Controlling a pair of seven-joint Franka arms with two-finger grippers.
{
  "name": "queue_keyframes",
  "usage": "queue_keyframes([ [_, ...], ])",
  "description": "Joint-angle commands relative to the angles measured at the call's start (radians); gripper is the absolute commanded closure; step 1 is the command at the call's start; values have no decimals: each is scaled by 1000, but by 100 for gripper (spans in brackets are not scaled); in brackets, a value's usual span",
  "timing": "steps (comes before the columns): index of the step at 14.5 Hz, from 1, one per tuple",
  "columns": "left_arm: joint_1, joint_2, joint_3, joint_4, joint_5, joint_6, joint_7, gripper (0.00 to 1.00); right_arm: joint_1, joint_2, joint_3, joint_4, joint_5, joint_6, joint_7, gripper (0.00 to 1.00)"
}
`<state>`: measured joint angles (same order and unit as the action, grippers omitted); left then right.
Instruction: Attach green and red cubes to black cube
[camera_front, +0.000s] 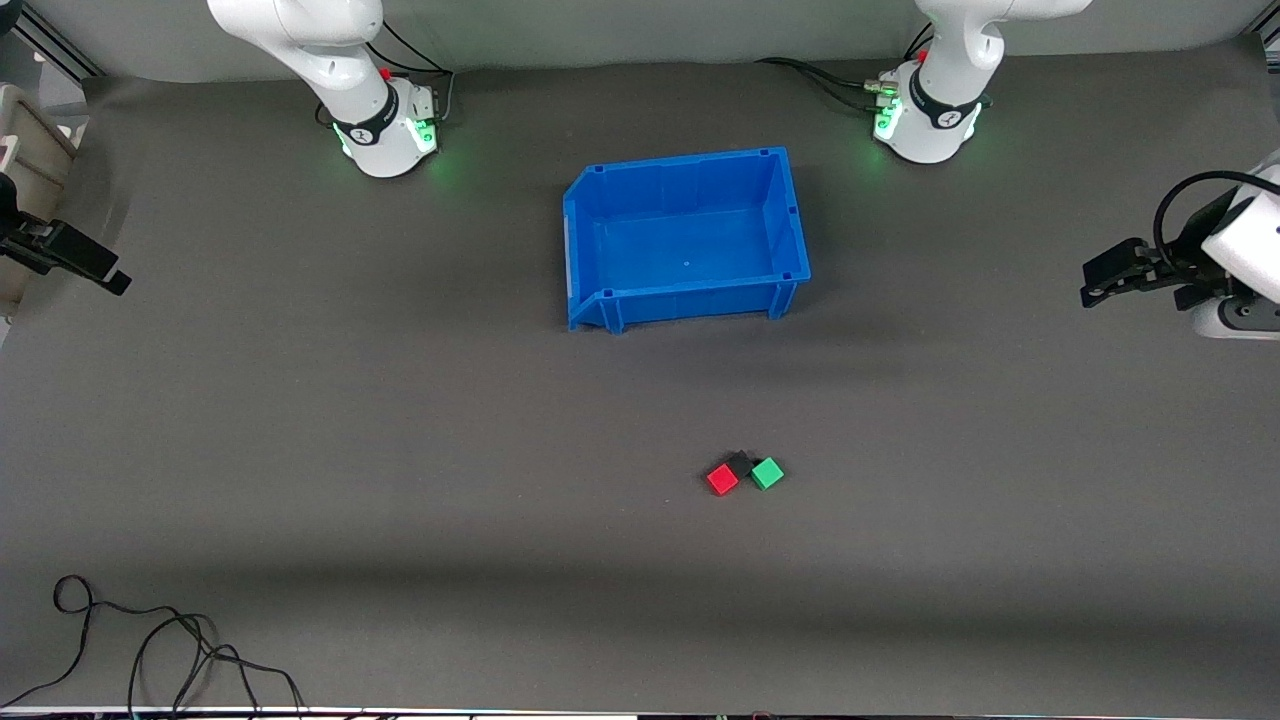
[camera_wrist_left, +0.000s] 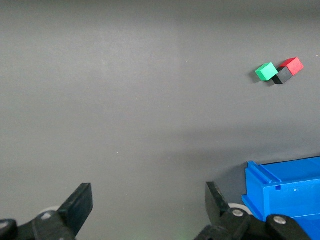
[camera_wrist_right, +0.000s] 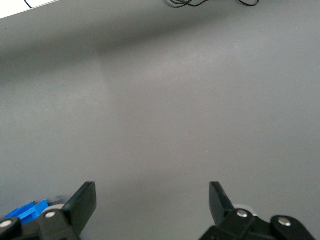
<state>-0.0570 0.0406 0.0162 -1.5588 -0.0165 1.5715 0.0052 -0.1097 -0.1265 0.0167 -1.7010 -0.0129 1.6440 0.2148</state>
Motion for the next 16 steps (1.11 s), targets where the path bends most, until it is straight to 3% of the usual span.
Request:
queue_keyframes([
  [1, -7, 5, 5, 22, 15, -14, 16, 0, -2, -24, -30, -8, -7, -22, -35, 0],
  [6, -7, 7, 5, 22, 15, -14, 16, 0, 2, 30, -32, 72, 53, -110, -66, 0],
  [9, -10, 7, 5, 22, 15, -14, 15, 0, 11, 53, -27, 73, 45, -141, -250, 0],
  [16, -9, 5, 5, 25, 15, -14, 15, 0, 73, 56, -18, 70, -24, -130, -264, 0],
])
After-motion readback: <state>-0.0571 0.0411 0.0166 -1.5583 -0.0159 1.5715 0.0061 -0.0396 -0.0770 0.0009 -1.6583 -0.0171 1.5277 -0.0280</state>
